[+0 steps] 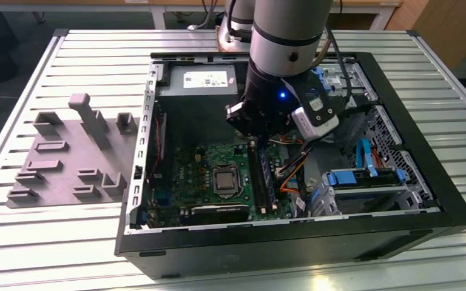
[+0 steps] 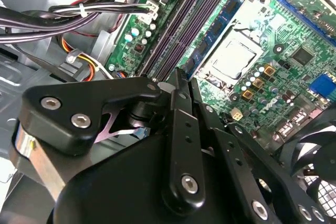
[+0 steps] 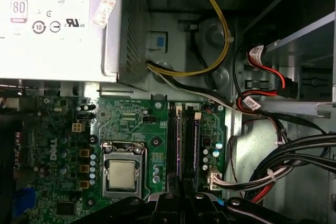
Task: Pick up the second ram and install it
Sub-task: 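Insert the second ram into the second slot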
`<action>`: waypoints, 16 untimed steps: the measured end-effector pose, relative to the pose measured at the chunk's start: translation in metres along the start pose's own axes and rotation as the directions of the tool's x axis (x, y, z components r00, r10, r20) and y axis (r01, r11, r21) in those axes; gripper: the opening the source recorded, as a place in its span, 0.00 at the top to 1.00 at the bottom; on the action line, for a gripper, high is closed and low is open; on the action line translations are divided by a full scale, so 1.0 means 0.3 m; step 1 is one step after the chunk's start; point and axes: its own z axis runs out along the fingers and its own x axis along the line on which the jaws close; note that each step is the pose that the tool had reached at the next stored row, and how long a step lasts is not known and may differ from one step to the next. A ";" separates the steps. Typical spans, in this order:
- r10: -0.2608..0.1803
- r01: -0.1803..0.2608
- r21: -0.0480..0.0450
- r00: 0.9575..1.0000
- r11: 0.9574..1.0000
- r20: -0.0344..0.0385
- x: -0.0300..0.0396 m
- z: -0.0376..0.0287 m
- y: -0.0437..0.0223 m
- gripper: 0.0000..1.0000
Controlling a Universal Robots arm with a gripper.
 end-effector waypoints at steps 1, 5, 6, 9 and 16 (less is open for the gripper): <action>0.000 0.000 0.000 1.000 1.000 0.000 0.000 0.000 0.000 0.86; 0.004 -0.004 0.000 1.000 1.000 0.000 0.000 0.014 0.000 0.86; 0.007 -0.007 0.000 1.000 1.000 0.000 0.000 0.020 -0.001 0.86; 0.010 -0.010 0.000 1.000 1.000 0.000 0.000 0.039 -0.001 0.86; 0.011 -0.011 0.000 1.000 1.000 -0.001 0.000 0.071 -0.005 0.86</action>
